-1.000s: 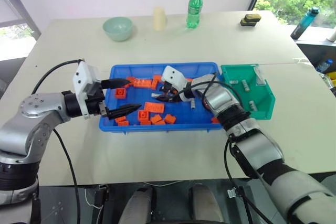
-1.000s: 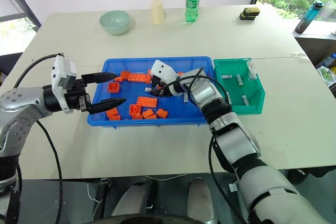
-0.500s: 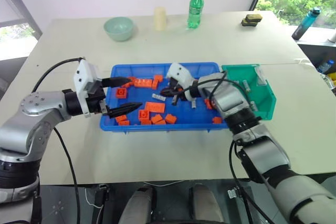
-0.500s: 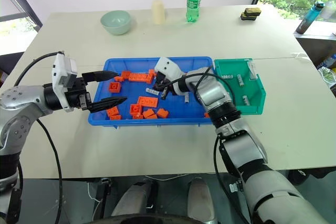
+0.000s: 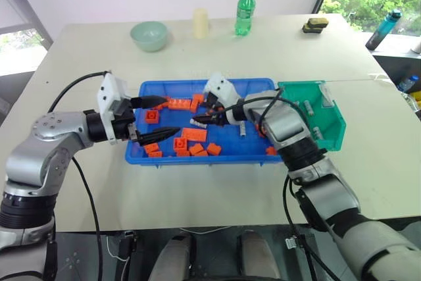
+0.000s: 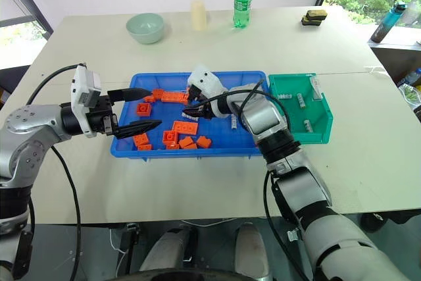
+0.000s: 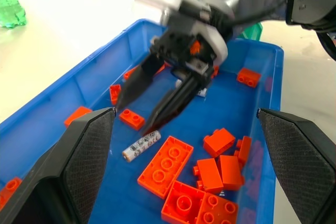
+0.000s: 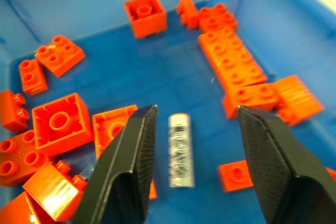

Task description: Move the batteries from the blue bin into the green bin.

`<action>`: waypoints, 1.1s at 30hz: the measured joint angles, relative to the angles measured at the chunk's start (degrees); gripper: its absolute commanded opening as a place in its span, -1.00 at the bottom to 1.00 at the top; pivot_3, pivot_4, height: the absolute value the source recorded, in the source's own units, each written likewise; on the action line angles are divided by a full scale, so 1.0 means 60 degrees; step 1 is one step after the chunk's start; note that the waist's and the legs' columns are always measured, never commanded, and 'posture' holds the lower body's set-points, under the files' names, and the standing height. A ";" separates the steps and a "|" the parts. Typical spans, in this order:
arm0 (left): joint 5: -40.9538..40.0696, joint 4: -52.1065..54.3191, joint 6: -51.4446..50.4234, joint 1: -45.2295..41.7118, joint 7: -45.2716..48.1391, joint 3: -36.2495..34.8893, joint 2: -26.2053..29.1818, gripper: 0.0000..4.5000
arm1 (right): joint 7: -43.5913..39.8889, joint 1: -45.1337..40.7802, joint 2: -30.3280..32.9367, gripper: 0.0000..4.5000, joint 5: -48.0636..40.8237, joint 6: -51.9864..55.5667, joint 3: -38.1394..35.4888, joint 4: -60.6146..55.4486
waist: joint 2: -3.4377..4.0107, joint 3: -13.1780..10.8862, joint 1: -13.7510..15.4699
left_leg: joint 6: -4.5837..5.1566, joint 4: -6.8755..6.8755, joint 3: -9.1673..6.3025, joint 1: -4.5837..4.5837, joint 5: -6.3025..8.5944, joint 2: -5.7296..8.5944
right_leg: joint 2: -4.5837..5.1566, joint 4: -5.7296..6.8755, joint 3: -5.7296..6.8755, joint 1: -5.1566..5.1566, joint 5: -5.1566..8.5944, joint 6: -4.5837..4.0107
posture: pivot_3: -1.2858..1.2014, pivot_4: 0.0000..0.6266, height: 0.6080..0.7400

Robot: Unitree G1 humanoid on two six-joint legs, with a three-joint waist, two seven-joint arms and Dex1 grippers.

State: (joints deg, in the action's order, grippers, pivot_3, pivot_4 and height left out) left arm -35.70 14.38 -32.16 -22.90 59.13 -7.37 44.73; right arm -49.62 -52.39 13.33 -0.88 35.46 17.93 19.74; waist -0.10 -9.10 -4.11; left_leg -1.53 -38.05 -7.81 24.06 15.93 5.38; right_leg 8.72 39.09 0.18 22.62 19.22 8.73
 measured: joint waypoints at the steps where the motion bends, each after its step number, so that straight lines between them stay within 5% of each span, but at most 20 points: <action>1: 0.0000 0.0000 0.0000 0.0004 0.0002 -0.0002 0.0001 1.00 | 0.0035 0.0042 -0.0017 0.08 0.0031 -0.0076 0.0072 0.0133 | 0.0000 0.0000 -0.0001 | 0.0000 0.0000 0.0000 0.0000 0.0000 0.0000 | 0.0000 0.0000 0.0000 0.0000 0.0000 0.0000 | 0.03 -0.52 0.81; 15: -0.0004 0.0270 -0.0010 0.0419 -0.0123 -0.0099 0.0033 1.00 | 0.0373 -0.0252 -0.0547 0.08 0.0510 -0.1578 0.0384 0.2182 | -0.0003 0.0002 -0.0002 | 0.0000 -0.0003 -0.0007 -0.0004 0.0000 -0.0001 | -0.0004 0.0000 0.0000 -0.0008 0.0000 0.0000 | 0.03 -0.52 0.81; 18: -0.0004 0.0270 -0.0010 0.0418 -0.0134 -0.0122 0.0043 1.00 | 0.0329 -0.0248 -0.0546 -0.30 0.0527 -0.1642 0.0391 0.2241 | -0.0003 0.0002 -0.0009 | -0.0001 -0.0003 -0.0007 -0.0004 0.0000 -0.0001 | -0.0004 0.0000 0.0000 -0.0008 0.0000 0.0000 | 0.03 -0.52 0.81; 21: -0.0004 0.0267 -0.0009 0.0398 -0.0133 -0.0130 0.0046 1.00 | 0.0227 -0.0156 -0.0520 -0.95 0.0514 -0.1547 0.0381 0.2126 | -0.0003 0.0002 -0.0018 | 0.0000 -0.0003 -0.0006 -0.0004 0.0000 -0.0002 | -0.0005 0.0001 0.0000 -0.0007 0.0000 0.0000 | 0.03 -0.52 0.81; 24: -0.0003 0.0263 -0.0008 0.0394 -0.0131 -0.0133 0.0044 1.00 | 0.0116 0.0077 -0.0468 -0.95 0.0493 -0.1276 0.0384 0.1659 | -0.0003 0.0002 -0.0014 | 0.0000 -0.0002 -0.0006 -0.0004 0.0000 -0.0002 | -0.0004 0.0002 0.0000 -0.0006 0.0000 0.0000 | 0.03 -0.52 0.81; 28: -0.0003 0.0257 -0.0005 0.0383 -0.0128 -0.0123 0.0017 1.00 | 0.0020 0.0605 -0.0215 -0.95 0.0071 0.0128 0.0091 0.0168 | -0.0002 0.0002 0.0020 | 0.0000 -0.0004 -0.0008 -0.0002 0.0000 0.0002 | 0.0000 0.0002 0.0000 -0.0006 0.0000 0.0000 | 0.03 -0.52 0.81; 33: -0.0015 0.0269 -0.0010 0.0426 -0.0140 -0.0100 -0.0156 1.00 | 0.0218 0.0661 0.0350 -0.95 -0.1946 0.3888 -0.2279 -0.3525 | -0.0001 0.0001 0.0045 | 0.0000 -0.0005 -0.0013 0.0005 0.0000 0.0003 | 0.0000 0.0002 0.0000 -0.0005 0.0000 0.0000 | 0.03 -0.52 0.81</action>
State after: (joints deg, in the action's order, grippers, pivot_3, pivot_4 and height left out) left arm -35.79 15.99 -32.22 -20.34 58.29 -7.97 43.80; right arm -48.31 -48.42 15.43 -12.56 58.79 4.25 -1.41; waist -0.11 -9.09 -3.84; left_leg -1.53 -38.08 -7.89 24.08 15.94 5.40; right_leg 8.73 39.10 0.18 22.60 19.22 8.73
